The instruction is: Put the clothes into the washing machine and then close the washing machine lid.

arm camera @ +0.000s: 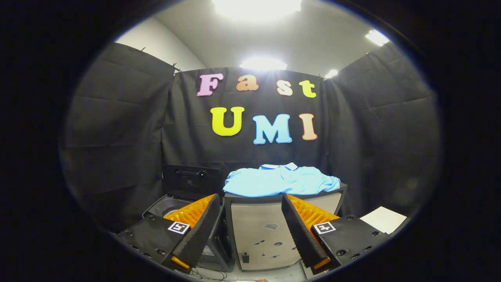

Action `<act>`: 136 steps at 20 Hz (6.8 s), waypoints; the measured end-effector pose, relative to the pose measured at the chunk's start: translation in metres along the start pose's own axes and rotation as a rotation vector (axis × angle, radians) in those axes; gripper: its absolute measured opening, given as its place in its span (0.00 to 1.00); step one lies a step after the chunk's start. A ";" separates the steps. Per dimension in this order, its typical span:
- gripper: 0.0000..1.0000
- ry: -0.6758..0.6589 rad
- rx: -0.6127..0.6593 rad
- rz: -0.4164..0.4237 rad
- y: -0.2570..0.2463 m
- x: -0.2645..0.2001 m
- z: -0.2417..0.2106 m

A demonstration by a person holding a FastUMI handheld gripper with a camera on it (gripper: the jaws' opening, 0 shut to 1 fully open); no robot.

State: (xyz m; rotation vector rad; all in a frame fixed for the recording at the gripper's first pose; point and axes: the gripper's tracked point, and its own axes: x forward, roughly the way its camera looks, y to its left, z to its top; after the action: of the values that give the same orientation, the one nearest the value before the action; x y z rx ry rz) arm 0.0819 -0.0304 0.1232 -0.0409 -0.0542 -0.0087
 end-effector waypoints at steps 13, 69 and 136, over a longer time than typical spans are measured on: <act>0.99 0.147 0.014 -0.039 -0.064 0.156 0.039; 0.01 0.390 0.141 0.263 -0.015 0.303 0.046; 0.91 0.590 0.000 0.254 0.352 0.290 -0.187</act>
State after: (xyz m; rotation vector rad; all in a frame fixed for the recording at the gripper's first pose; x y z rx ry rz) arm 0.3853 0.3112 -0.0618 -0.0433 0.5409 0.2324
